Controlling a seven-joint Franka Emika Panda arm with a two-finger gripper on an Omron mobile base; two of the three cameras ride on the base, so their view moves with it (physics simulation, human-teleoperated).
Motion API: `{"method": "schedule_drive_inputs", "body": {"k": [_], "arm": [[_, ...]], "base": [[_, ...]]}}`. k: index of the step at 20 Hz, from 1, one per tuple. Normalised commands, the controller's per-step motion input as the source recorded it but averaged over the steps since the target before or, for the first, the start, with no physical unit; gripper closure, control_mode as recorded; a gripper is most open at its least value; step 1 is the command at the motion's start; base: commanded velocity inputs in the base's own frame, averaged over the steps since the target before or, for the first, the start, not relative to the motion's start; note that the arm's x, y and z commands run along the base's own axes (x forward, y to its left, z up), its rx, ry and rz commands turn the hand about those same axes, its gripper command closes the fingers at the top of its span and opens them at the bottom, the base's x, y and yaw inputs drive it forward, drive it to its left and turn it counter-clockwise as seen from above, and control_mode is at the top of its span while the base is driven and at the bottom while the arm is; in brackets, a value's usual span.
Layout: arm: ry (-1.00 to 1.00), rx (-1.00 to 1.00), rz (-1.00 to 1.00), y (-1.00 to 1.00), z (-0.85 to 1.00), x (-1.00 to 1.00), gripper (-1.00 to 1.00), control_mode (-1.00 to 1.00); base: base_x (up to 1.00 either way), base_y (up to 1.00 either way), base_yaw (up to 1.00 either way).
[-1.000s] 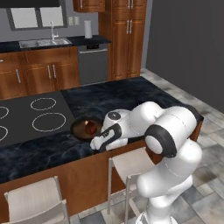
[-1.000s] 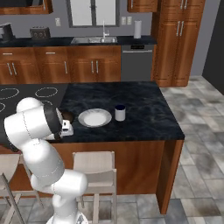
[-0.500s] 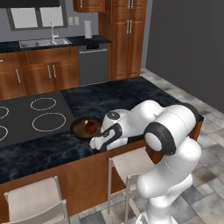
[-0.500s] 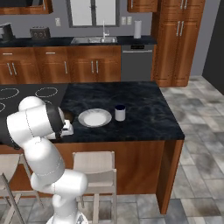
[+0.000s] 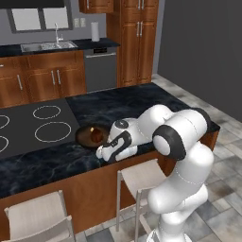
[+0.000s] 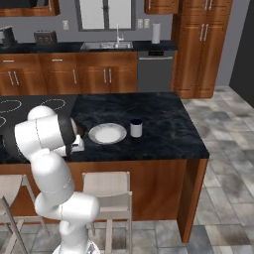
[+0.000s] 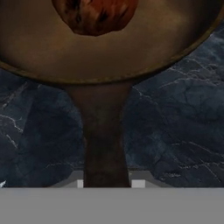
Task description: Pick up the pan with the steak in it and place it on the dining table. Then place the steak on the plate.
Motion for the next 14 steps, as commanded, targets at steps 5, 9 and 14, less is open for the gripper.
{"method": "schedule_drive_inputs", "body": {"k": [5, 9, 14], "arm": [[0.00, 0.00, 0.00, 0.00, 0.00, 0.03, 1.00, -1.00], [0.00, 0.00, 0.00, 0.00, 0.00, 0.00, -1.00, -1.00], [0.00, 0.00, 0.00, 0.00, 0.00, -0.10, -1.00, -1.00]], "base": [[0.00, 0.00, 0.00], [0.00, 0.00, 0.00], [0.00, 0.00, 0.00]]}}
